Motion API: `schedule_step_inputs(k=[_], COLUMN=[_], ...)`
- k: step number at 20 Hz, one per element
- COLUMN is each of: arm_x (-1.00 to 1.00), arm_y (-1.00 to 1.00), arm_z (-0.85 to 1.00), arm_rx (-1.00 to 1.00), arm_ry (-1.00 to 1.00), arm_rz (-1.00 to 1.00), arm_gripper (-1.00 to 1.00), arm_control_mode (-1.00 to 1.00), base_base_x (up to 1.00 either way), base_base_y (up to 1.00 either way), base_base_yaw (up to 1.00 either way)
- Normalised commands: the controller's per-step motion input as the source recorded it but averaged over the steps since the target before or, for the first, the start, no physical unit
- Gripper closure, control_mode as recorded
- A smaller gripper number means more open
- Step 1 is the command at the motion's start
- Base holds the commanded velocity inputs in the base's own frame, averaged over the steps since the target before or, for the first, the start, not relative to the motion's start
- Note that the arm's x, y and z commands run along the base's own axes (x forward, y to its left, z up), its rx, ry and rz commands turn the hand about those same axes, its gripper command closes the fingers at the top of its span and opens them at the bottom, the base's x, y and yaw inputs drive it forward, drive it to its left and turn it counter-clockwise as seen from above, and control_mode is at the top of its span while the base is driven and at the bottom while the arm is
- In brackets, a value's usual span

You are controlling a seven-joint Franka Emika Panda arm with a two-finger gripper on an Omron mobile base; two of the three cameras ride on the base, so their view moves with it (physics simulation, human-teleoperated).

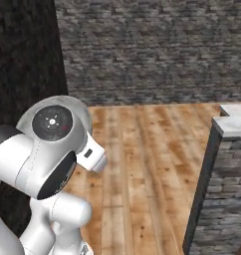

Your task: Take the smaller bowl and place it next to the appetizer plate on the dining counter , and place the larger bowl next to the plate with cooked food.

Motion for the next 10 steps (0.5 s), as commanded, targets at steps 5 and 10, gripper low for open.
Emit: schedule_step_inputs(k=[5,10], arm_x=[0.0,0.0], arm_y=[0.0,0.0], arm_z=[0.0,0.0], arm_rx=[0.0,0.0], arm_ry=[0.0,0.0], arm_rz=[0.0,0.0], arm_gripper=[1.0,1.0], arm_control_mode=[1.0,1.0], base_base_x=[1.0,1.0], base_base_y=[0.69,0.8], base_base_yaw=[-0.49,-0.5])
